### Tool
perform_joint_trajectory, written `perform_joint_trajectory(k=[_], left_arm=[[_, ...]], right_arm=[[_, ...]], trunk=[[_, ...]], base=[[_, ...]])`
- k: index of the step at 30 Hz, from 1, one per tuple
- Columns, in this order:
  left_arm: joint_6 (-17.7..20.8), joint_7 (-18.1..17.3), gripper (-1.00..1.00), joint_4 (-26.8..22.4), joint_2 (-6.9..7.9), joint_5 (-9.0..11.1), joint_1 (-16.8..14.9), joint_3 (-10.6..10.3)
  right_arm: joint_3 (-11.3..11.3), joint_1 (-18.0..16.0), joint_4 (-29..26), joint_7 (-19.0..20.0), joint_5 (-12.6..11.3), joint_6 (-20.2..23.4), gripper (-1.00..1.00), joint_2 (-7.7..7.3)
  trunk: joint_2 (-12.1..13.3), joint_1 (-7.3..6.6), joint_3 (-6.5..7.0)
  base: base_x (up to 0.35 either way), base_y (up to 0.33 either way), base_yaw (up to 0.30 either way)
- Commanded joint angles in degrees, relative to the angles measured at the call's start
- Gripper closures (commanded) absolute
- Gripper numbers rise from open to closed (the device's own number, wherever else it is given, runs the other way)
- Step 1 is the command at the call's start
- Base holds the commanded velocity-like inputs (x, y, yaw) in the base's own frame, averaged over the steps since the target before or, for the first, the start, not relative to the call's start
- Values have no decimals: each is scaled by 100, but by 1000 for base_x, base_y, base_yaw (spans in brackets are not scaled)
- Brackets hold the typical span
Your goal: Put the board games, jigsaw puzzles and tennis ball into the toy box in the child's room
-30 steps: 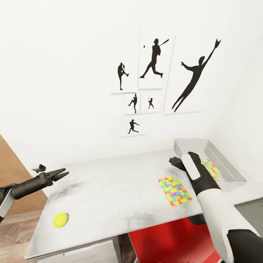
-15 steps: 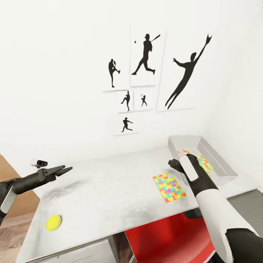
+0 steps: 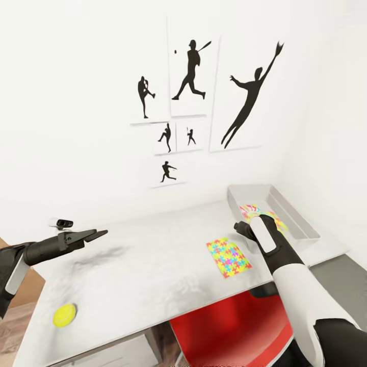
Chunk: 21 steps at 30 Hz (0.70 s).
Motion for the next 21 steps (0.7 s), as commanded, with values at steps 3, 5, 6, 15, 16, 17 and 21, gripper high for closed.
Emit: perform_joint_trajectory(k=[3, 5, 6, 15, 16, 17, 21], left_arm=[[39, -20, -100, -5, -2, 0, 4, -1], [3, -20, -100, -6, -3, 1, 7, -4], [-18, -20, -100, -7, -3, 1, 8, -3], [-54, -20, -100, -7, -4, 5, 26, 4], [-56, -20, -100, -7, -4, 5, 31, 5], [-57, -20, -100, -7, -4, 5, 34, 6], [-59, -20, -100, -7, -4, 5, 42, 7]], right_arm=[[26, -6, -6, -53, -57, 7, -100, -18], [26, -6, -6, -52, -57, 8, -100, -11], [28, -6, -10, -51, -57, 8, -100, -7], [31, -5, -18, -52, -57, 8, -100, -4], [31, -4, -21, -51, -57, 8, -100, -3], [31, -4, -21, -53, -57, 8, -100, -2], [31, -5, -23, -51, -57, 8, -100, -12]], trunk=[[-13, 3, -34], [-13, 3, -49], [-13, 3, -57], [-13, 3, -107], [-13, 3, -108], [-13, 3, -109], [-13, 3, -111]], base=[[0, 0, -121], [0, 0, -121], [0, 0, -121], [-63, 76, -79], [-30, 32, -14], [-24, 26, -11], [-10, 11, -5]])
